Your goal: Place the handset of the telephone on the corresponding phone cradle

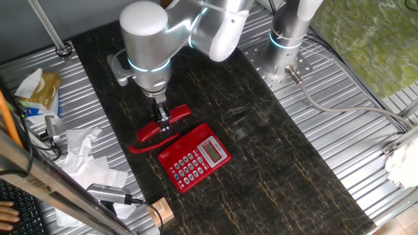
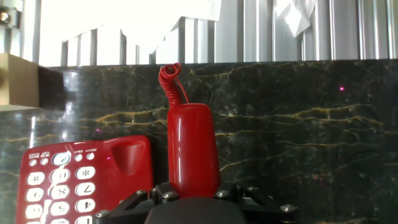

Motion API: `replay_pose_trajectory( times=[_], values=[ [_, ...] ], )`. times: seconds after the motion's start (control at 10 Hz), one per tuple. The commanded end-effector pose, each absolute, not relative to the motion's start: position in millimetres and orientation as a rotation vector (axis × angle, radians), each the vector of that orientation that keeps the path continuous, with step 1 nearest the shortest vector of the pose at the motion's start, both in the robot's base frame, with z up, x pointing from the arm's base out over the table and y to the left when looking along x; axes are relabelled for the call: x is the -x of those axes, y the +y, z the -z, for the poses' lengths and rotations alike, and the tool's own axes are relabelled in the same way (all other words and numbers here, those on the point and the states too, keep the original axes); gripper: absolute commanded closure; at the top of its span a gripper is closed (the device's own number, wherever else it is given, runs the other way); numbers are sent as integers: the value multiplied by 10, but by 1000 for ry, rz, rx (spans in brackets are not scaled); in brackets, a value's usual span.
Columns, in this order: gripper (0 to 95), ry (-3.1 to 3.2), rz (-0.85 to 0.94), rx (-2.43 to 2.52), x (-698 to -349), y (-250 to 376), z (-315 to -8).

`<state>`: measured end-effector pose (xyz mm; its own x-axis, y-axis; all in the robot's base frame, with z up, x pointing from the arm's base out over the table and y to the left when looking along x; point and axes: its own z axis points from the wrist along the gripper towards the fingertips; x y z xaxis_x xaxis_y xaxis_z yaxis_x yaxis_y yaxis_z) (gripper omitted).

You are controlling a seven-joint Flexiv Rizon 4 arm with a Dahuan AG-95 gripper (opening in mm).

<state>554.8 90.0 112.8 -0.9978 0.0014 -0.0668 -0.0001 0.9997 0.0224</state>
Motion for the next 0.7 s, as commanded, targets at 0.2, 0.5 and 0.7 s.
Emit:
replay_pose_trajectory(
  times=[0.2, 0.5, 0.7],
  values=[
    [950, 3090, -36, 49, -5538, 898, -1132],
    [950, 3094, -63, 224, -5538, 898, -1132],
    [950, 3091, -74, 291, -5538, 898, -1132]
  ],
)
